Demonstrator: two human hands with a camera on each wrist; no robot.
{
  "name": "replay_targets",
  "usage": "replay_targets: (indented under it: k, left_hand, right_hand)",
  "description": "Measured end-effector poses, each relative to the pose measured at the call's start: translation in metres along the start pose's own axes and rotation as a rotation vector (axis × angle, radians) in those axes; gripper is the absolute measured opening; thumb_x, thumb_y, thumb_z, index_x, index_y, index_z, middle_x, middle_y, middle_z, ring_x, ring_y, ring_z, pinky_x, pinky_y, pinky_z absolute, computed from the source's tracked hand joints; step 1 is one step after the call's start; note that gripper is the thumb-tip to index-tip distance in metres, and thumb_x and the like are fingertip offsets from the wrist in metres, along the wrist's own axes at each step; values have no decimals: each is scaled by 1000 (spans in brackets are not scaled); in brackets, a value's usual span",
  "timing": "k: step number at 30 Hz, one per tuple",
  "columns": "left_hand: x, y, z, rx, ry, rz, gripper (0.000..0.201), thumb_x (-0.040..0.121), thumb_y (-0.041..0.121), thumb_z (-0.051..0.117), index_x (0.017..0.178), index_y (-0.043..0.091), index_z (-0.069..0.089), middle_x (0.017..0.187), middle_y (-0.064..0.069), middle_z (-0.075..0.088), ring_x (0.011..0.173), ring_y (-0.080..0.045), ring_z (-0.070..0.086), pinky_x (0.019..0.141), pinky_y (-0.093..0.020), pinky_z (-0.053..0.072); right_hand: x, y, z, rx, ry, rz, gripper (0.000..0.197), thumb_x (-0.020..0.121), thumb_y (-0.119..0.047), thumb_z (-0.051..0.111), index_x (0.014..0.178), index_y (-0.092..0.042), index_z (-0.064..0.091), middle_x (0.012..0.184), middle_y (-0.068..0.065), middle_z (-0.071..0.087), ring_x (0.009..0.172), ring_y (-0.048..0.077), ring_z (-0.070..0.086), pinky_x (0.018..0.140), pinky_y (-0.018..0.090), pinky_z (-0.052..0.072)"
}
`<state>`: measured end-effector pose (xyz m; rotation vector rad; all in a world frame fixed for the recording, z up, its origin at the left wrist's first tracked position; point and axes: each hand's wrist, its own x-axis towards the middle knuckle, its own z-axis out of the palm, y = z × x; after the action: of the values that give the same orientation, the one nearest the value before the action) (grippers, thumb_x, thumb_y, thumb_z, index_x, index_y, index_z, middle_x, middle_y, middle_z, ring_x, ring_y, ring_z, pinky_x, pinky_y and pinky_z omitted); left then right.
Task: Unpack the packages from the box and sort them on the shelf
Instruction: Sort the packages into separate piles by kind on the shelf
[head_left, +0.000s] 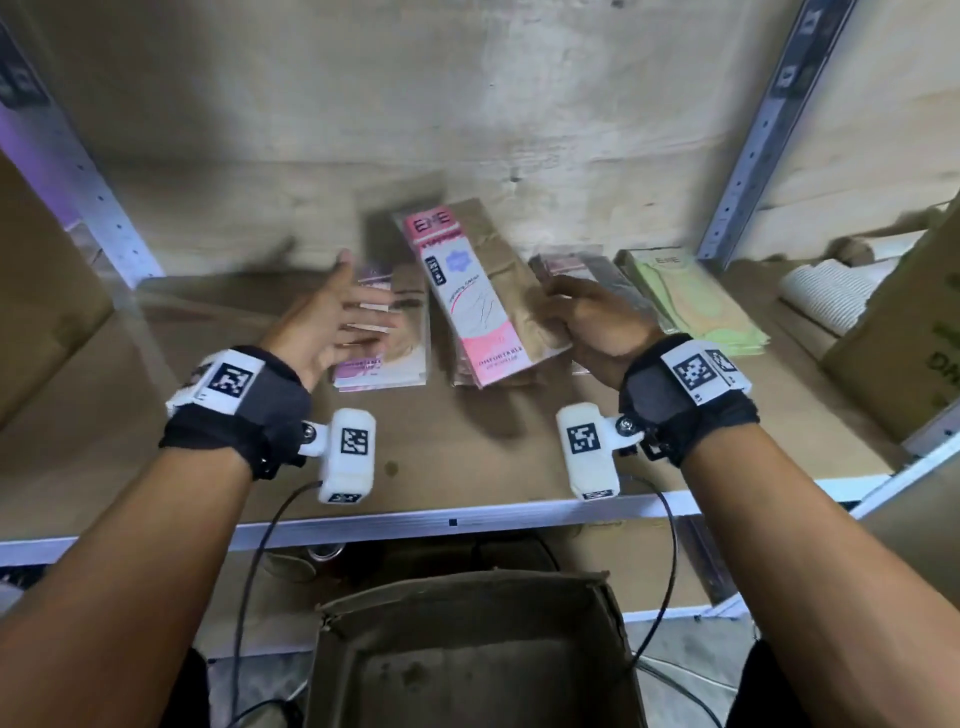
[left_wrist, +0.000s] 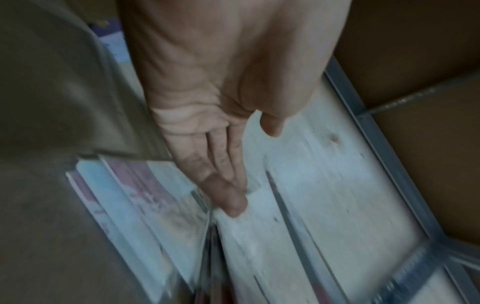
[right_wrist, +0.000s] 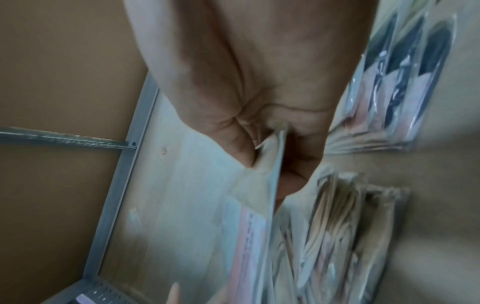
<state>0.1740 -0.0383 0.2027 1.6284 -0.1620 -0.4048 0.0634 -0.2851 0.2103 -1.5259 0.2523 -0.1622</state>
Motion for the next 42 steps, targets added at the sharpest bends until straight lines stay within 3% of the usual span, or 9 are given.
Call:
replay_targets:
  k: [3,7,11,14,20,22,27,35,42]
  left_hand:
    - [-8,0,32,87,-124,21,36,96,47,55,102,14,68,97,-15,75,69,-19,74,61,-25,60]
    - [-10,-4,54,80,-171,97,27,90,15,69,116,8,63,103,-14,71,68,-17,71,65,-25,61]
    - [-1,-4,58,87,-71,181,29,84,2,74,110,5,64,102,-11,70,71,-12,71,61,-23,60]
    - [11,-2,63,142,-57,199,28,82,2,75,109,4,67,101,-10,72,75,-14,71,58,-21,57]
    - [34,-9,73,233,18,105,42,76,0,80,115,-6,66,104,-19,72,73,-21,72,69,-29,58]
    - [38,-13,72,284,28,65,41,73,-1,82,111,-4,67,102,-18,73,72,-22,73,74,-32,60]
    - [37,-19,74,327,33,16,38,72,1,84,107,-2,68,100,-18,74,74,-24,75,80,-38,61]
    - [27,-13,72,379,20,0,47,72,10,86,113,-2,67,102,-15,74,79,-22,74,81,-37,61]
    - [5,33,96,651,274,401,31,78,40,76,102,22,68,100,3,72,97,-18,67,92,-35,52]
  right_hand:
    - [10,4,10,48,55,12,18,90,14,43,87,-2,51,90,22,50,84,33,48,67,38,41]
    - [17,8,16,-1,90,-4,23,85,14,49,75,-5,55,56,2,60,50,15,59,48,25,47]
    - [24,2,14,-366,167,-48,9,88,-13,64,89,-6,70,80,5,74,77,26,70,74,41,56]
    - [23,-10,14,-672,333,-72,18,85,-19,65,99,-10,73,97,10,75,92,26,70,85,40,57]
    - [15,-19,11,-929,349,26,35,81,-18,69,112,-3,70,107,11,70,86,15,65,59,13,49]
    - [18,-15,15,-942,301,85,35,80,-19,73,110,-3,70,103,11,67,85,19,63,56,15,51]
    - [31,-6,16,-926,289,129,44,74,-19,81,114,-6,67,120,13,65,112,26,62,94,35,53]
    - [38,2,12,-947,298,87,40,77,-24,78,112,-7,68,112,8,67,110,24,62,83,26,51]
    - [15,-23,-60,-838,512,-122,27,89,-25,62,113,-19,72,115,3,72,105,18,65,95,25,48]
